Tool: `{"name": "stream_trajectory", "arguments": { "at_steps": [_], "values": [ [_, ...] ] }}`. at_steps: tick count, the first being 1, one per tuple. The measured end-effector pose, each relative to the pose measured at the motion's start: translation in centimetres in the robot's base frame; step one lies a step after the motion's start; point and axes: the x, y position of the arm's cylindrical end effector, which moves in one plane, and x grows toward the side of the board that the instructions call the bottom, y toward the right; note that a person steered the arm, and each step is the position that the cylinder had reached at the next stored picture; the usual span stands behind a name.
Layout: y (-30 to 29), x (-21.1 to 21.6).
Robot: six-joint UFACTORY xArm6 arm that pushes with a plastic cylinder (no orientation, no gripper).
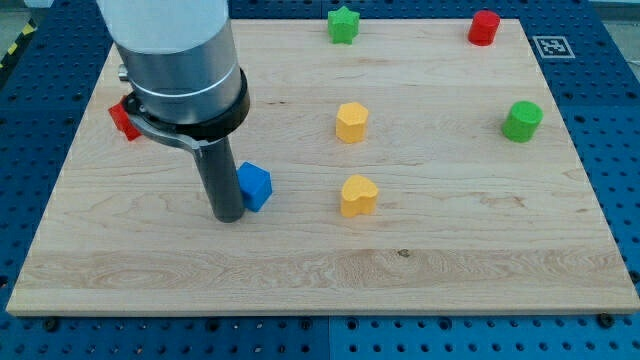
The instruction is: Point your arm at the red star
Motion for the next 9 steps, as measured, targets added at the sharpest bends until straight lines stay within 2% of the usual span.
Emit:
{"name": "stream_trajectory", "arguments": {
  "at_steps": [3,4,5,6,7,9],
  "values": [
    [3.2,-4.9],
    [2.8,-4.9],
    [-2.5,-4.9],
    [-10.7,-5.7],
    [-15.8,-10.2],
    [-16.6,-11.4]
  ]
}}
